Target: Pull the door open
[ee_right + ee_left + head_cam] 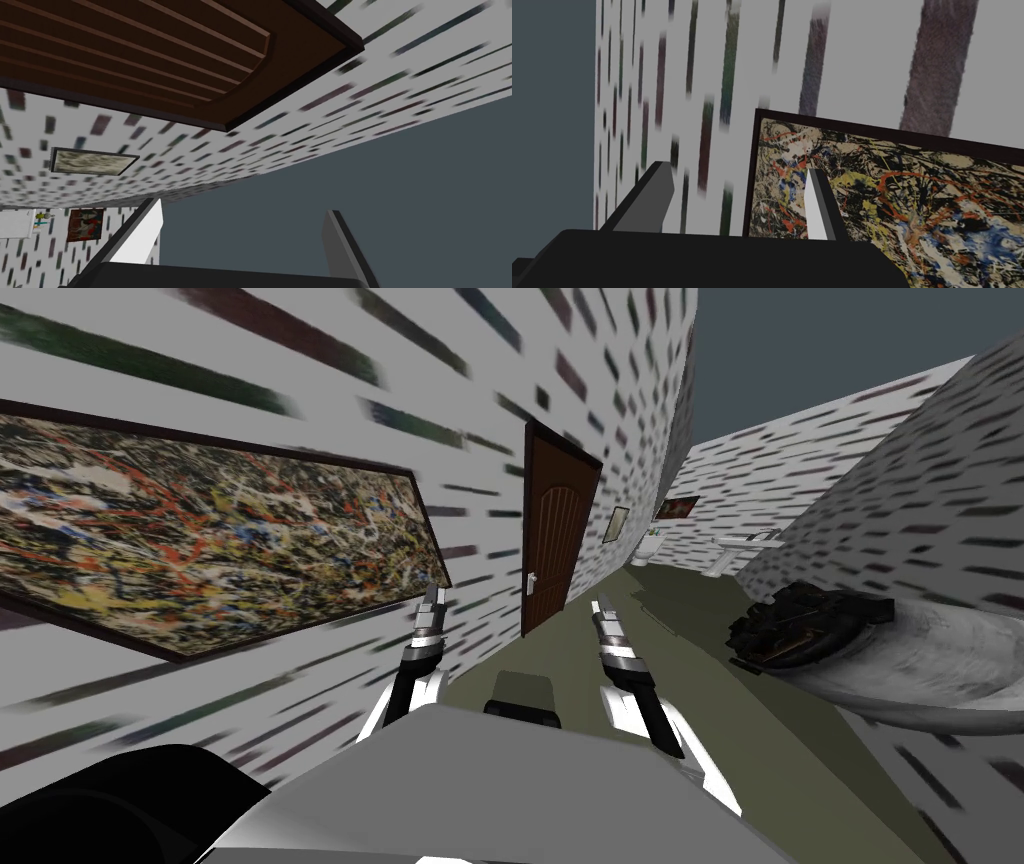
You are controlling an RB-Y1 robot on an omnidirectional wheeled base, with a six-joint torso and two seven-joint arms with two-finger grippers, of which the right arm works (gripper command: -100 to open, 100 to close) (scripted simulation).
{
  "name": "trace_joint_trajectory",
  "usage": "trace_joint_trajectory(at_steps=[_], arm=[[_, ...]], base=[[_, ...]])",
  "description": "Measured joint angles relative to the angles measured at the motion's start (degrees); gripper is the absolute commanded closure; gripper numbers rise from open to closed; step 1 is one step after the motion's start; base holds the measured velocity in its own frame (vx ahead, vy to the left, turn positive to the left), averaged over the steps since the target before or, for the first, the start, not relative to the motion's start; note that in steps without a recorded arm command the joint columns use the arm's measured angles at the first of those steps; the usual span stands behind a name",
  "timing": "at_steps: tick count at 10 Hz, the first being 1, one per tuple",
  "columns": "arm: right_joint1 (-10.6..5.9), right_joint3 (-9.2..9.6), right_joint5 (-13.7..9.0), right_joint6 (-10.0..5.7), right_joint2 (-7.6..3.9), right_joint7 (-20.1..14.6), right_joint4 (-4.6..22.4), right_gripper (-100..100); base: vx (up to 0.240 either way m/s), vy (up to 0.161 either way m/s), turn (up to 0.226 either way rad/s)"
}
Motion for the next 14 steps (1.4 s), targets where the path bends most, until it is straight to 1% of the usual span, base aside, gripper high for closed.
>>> trace_joint_trajectory(at_steps=[1,2,4,6,8,10,12,14], arm=[[-0.49,0.17,0.59,-0.35,-0.43,0.86,1.34,-100],[-1.33,0.35,1.24,-0.55,-0.81,1.77,2.82,-100],[-2.32,1.09,2.69,-0.72,-1.36,3.79,5.07,-100],[-3.23,1.56,4.00,-1.07,-2.26,5.61,7.38,-100],[-4.75,2.11,5.42,-1.30,-2.97,7.62,10.16,-100],[-6.33,2.46,6.73,-1.37,-4.03,9.40,12.89,-100],[-7.48,3.06,8.18,-1.75,-4.73,11.41,15.56,-100],[-8.29,3.67,9.61,-2.31,-5.48,13.46,18.00,-100]], base=[[0.089,-0.040,0.061],[0.092,-0.044,0.052],[0.094,-0.049,0.063],[0.100,-0.033,0.061],[0.094,-0.040,0.063],[0.097,-0.047,0.066],[0.087,-0.044,0.065],[0.096,-0.051,0.064]])
